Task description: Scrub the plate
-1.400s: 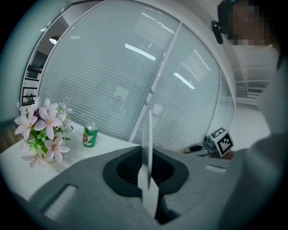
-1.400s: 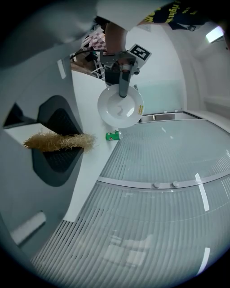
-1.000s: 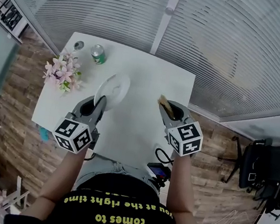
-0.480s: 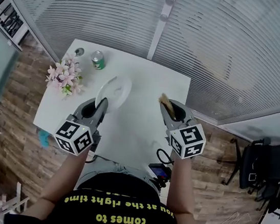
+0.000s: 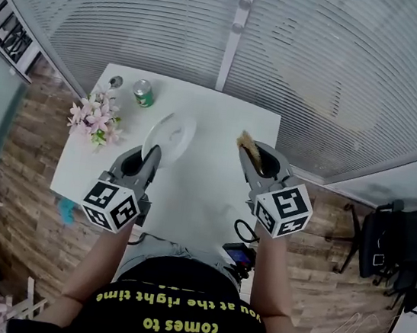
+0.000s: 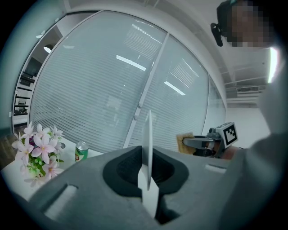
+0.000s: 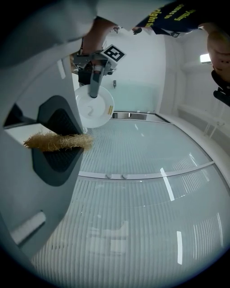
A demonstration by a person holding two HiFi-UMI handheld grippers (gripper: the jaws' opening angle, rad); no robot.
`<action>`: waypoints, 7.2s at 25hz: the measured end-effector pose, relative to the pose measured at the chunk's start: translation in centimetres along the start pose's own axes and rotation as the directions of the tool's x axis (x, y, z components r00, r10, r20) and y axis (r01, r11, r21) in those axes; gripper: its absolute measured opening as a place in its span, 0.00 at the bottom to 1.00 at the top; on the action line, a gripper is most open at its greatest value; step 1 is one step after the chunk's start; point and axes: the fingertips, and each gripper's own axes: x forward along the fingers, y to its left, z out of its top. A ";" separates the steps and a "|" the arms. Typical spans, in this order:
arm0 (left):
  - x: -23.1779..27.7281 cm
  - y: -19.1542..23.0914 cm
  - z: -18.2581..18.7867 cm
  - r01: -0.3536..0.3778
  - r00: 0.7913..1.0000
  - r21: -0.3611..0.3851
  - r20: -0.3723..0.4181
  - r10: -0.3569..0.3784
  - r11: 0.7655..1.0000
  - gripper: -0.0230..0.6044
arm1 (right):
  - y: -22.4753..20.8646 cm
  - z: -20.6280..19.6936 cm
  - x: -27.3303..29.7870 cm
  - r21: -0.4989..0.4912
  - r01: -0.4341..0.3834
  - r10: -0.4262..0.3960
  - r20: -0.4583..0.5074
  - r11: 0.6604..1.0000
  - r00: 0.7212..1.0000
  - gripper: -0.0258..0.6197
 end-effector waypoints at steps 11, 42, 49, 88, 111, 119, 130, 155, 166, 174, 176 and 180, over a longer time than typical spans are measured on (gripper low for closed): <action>0.4 -0.3 0.7 0.014 1.000 0.010 0.006 -0.014 1.000 0.07 | 0.2 1.5 0.3 0.015 -0.010 0.010 0.049 1.000 0.999 0.14; 2.2 -2.1 0.0 0.086 0.996 0.005 -0.007 -0.086 0.996 0.07 | 3.5 3.8 2.5 -0.002 -0.120 0.119 0.140 0.993 0.983 0.14; 2.8 -2.9 -0.2 0.108 0.994 -0.006 -0.009 -0.108 0.994 0.07 | 5.4 4.6 3.5 -0.014 -0.169 0.169 0.167 0.986 0.971 0.14; 2.6 -5.8 0.5 0.180 0.984 -0.032 0.017 -0.179 0.983 0.07 | 9.9 8.2 3.2 -0.149 -0.202 0.237 0.271 0.968 0.933 0.14; 2.1 -6.4 0.9 0.217 0.976 -0.072 0.051 -0.214 0.973 0.07 | 3.5 6.6 2.1 -0.097 -0.041 0.065 0.258 0.994 0.964 0.14; 2.3 -6.4 0.7 0.219 0.975 -0.077 0.046 -0.216 0.973 0.07 | 4.2 6.2 2.6 -0.116 -0.057 0.084 0.242 0.992 0.967 0.14; 2.8 -6.1 0.9 0.219 0.975 -0.086 0.053 -0.215 0.972 0.07 | 8.6 6.2 3.4 -0.256 -0.158 0.217 0.221 0.954 0.951 0.13; 2.6 -5.9 0.7 0.209 0.978 -0.073 0.037 -0.207 0.975 0.07 | 14.1 5.3 2.4 -0.483 -0.337 0.409 0.048 0.808 0.911 0.13; 2.3 -5.9 0.8 0.211 0.977 -0.077 0.038 -0.209 0.974 0.07 | 13.0 4.5 2.9 -0.428 -0.343 0.396 0.039 0.836 0.917 0.13; 2.3 -6.0 1.3 0.225 0.974 -0.081 0.052 -0.221 0.971 0.07 | 10.3 3.6 3.2 -0.414 -0.280 0.331 0.055 0.866 0.942 0.13; 2.4 -6.1 1.3 0.226 0.974 -0.083 0.048 -0.222 0.971 0.07 | 9.6 3.5 3.1 -0.402 -0.267 0.320 0.071 0.876 0.945 0.13; 2.5 -6.1 1.0 0.230 0.973 -0.079 0.042 -0.227 0.970 0.07 | 8.4 3.3 3.2 -0.382 -0.237 0.292 0.093 0.893 0.952 0.13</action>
